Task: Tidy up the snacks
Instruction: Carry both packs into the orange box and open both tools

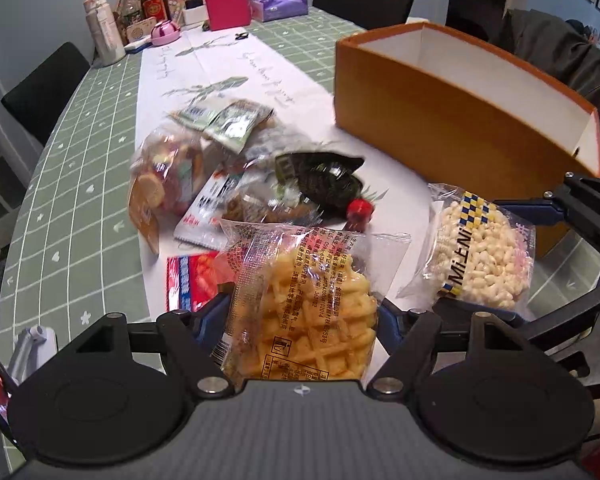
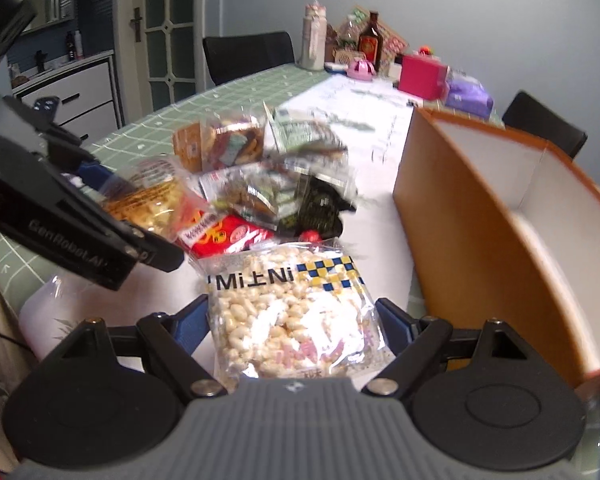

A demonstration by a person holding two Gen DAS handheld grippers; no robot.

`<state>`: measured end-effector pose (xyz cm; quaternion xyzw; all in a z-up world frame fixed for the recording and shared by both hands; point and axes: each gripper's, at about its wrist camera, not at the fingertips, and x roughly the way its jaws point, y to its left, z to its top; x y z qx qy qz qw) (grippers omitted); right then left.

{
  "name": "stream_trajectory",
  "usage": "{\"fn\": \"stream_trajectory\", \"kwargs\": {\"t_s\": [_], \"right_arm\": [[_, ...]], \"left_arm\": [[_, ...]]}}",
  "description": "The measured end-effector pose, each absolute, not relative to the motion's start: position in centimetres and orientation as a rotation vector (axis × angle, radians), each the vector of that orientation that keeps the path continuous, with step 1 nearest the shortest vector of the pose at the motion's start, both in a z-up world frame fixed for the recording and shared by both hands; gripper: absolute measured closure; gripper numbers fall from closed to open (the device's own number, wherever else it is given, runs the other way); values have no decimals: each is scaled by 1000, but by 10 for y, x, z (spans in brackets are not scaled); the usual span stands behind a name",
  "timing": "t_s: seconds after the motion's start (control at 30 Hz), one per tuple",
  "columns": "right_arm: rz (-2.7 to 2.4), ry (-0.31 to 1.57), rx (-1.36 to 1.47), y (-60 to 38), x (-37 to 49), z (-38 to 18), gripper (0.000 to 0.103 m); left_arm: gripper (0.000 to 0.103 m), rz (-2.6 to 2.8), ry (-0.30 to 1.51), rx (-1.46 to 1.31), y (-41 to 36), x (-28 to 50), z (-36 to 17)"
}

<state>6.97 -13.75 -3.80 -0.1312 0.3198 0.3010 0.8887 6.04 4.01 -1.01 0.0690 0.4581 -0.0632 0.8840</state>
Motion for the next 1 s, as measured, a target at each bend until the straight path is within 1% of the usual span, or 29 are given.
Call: {"fn": "stream_trajectory", "kwargs": {"t_s": [0.3, 0.53, 0.83, 1.0], "right_arm": [[590, 586, -322, -176, 86, 16, 19], [528, 597, -312, -212, 115, 44, 19], [455, 732, -293, -255, 169, 43, 19], [433, 828, -321, -263, 201, 26, 19]], "left_arm": [[20, -250, 932, 262, 6, 85, 38], [22, -359, 901, 294, -20, 115, 72], [22, -465, 870, 325, -69, 174, 88], [23, -512, 892, 375, -102, 204, 73]]}}
